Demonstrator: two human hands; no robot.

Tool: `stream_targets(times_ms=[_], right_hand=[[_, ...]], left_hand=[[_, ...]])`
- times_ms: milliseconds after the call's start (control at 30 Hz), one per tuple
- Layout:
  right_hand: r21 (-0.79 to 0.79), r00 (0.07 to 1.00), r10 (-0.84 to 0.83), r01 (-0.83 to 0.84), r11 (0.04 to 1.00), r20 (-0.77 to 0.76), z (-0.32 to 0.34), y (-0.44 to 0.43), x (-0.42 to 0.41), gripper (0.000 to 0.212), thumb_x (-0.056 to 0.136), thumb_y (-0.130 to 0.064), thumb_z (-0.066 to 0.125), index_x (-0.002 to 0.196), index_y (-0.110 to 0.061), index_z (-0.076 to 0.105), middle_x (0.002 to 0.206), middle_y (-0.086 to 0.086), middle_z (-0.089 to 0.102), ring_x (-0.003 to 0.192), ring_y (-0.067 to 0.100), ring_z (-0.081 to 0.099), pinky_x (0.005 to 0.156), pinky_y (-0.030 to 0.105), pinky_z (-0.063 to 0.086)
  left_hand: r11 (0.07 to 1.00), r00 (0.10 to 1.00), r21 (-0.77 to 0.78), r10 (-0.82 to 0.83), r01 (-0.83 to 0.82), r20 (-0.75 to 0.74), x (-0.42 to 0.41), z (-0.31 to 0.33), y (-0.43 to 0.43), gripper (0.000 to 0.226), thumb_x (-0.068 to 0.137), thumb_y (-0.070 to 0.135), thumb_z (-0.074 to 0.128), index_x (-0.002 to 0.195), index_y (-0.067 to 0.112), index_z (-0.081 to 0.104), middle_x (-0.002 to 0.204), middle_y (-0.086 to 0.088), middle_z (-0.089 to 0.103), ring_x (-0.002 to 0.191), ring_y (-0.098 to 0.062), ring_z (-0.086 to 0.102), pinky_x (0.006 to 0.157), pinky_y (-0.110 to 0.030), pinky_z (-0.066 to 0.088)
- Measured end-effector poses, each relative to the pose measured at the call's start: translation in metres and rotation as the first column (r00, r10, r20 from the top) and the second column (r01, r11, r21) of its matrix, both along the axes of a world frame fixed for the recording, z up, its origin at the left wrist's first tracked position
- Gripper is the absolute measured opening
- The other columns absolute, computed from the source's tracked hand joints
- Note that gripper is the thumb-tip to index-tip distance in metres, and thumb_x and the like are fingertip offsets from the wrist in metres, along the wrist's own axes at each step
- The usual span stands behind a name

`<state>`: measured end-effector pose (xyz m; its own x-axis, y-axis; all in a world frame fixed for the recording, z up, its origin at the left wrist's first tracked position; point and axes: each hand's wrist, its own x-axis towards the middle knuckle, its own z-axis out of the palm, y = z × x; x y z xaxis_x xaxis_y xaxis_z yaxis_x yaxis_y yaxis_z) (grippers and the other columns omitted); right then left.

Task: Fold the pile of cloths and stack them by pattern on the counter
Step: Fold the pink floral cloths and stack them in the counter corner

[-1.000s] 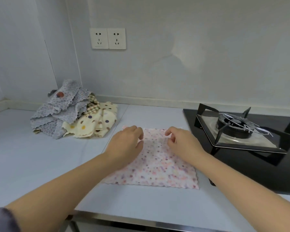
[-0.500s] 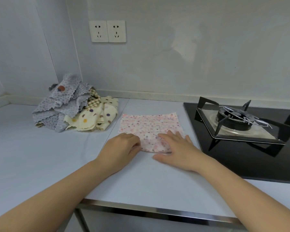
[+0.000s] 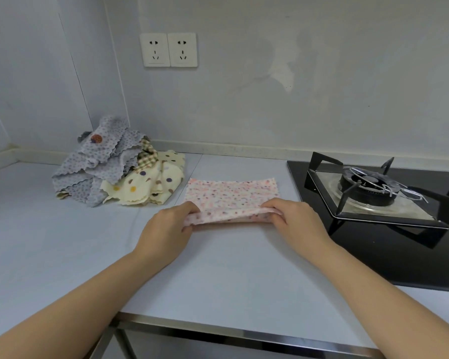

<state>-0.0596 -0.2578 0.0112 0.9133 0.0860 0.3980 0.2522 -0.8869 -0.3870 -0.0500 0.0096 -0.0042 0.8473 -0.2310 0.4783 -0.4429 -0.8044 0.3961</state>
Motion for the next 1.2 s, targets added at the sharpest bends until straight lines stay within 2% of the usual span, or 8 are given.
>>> stream_targets(times_ms=[267, 400, 500, 567, 700, 833, 1000, 1200], right_hand=[[0.491, 0.993, 0.06, -0.002, 0.871, -0.101, 0.001, -0.012, 0.011, 0.018, 0.083, -0.006, 0.068, 0.089, -0.021, 0.075, 0.087, -0.015, 0.072, 0.085, 0.001, 0.064, 0.071, 0.009, 0.044], [0.591, 0.985, 0.069, 0.038, 0.806, -0.157, 0.008, -0.016, 0.01, 0.021, 0.086, -0.008, 0.066, 0.078, -0.026, 0.072, 0.083, -0.014, 0.07, 0.081, 0.001, 0.064, 0.074, 0.019, 0.044], [0.6, 0.984, 0.047, 0.068, 0.797, -0.173, 0.012, -0.019, 0.009, 0.011, 0.088, -0.008, 0.061, 0.08, -0.005, 0.069, 0.085, 0.01, 0.07, 0.083, 0.026, 0.068, 0.076, 0.032, 0.052], [0.615, 0.976, 0.042, 0.101, 0.782, -0.214, 0.013, -0.019, 0.008, 0.012, 0.09, -0.01, 0.06, 0.091, -0.001, 0.069, 0.091, 0.013, 0.072, 0.084, 0.025, 0.071, 0.078, 0.044, 0.056], [0.506, 0.964, -0.006, 0.145, 0.85, -0.265, 0.013, -0.021, 0.009, 0.016, 0.089, -0.016, 0.062, 0.078, -0.005, 0.066, 0.074, 0.005, 0.068, 0.064, 0.022, 0.062, 0.061, 0.03, 0.047], [0.364, 0.971, -0.029, 0.117, 0.924, -0.238, 0.011, -0.022, 0.008, 0.035, 0.094, -0.02, 0.054, 0.063, -0.011, 0.039, 0.057, 0.002, 0.038, 0.049, 0.014, 0.035, 0.045, 0.02, 0.028], [0.269, 0.975, -0.03, 0.09, 0.959, -0.218, 0.01, -0.022, 0.007, 0.039, 0.096, -0.021, 0.049, 0.062, -0.014, 0.032, 0.056, 0.002, 0.035, 0.04, 0.011, 0.032, 0.041, 0.021, 0.027], [0.075, 0.947, -0.071, 0.099, 0.992, -0.313, 0.014, -0.018, 0.004, 0.038, 0.094, -0.023, 0.047, 0.062, -0.014, 0.029, 0.058, 0.003, 0.036, 0.044, 0.015, 0.035, 0.046, 0.027, 0.025]], left_hand=[[0.925, 0.993, -0.366, 0.07, -0.101, -0.099, 0.005, 0.008, 0.004, 0.021, 0.094, 0.016, 0.055, 0.073, 0.017, 0.06, 0.064, -0.007, 0.058, 0.061, -0.019, 0.047, 0.054, -0.024, 0.032], [0.923, 0.991, -0.365, 0.09, -0.119, -0.095, 0.0, 0.012, 0.002, 0.032, 0.096, 0.02, 0.051, 0.067, 0.007, 0.049, 0.057, 0.002, 0.041, 0.056, -0.011, 0.034, 0.051, -0.023, 0.027], [0.923, 0.99, -0.364, 0.087, -0.122, -0.113, -0.002, 0.013, 0.002, 0.035, 0.095, 0.021, 0.053, 0.067, 0.001, 0.046, 0.057, -0.001, 0.04, 0.056, -0.014, 0.035, 0.054, -0.03, 0.027], [0.916, 0.987, -0.381, 0.072, -0.122, -0.144, -0.002, 0.014, 0.003, 0.037, 0.094, 0.023, 0.054, 0.07, -0.004, 0.047, 0.058, -0.006, 0.041, 0.057, -0.015, 0.036, 0.055, -0.031, 0.027], [0.887, 0.975, -0.45, -0.001, -0.102, -0.224, 0.0, 0.014, 0.004, 0.046, 0.093, 0.037, 0.053, 0.082, -0.007, 0.055, 0.064, -0.018, 0.052, 0.059, -0.019, 0.046, 0.057, -0.033, 0.035], [0.883, 0.959, -0.456, -0.024, -0.112, -0.282, 0.0, 0.014, 0.001, 0.052, 0.087, 0.046, 0.051, 0.082, -0.006, 0.052, 0.064, -0.01, 0.05, 0.057, -0.019, 0.046, 0.056, -0.034, 0.035], [0.932, 0.928, -0.319, 0.045, -0.172, -0.369, 0.0, 0.015, -0.003, 0.038, 0.096, 0.025, 0.05, 0.064, 0.011, 0.035, 0.055, 0.001, 0.034, 0.047, -0.011, 0.032, 0.046, -0.02, 0.027], [0.958, 0.906, -0.215, 0.085, -0.188, -0.415, 0.001, 0.023, -0.004, 0.038, 0.097, 0.02, 0.049, 0.065, 0.015, 0.03, 0.059, 0.0, 0.029, 0.053, -0.015, 0.029, 0.051, -0.028, 0.022]])
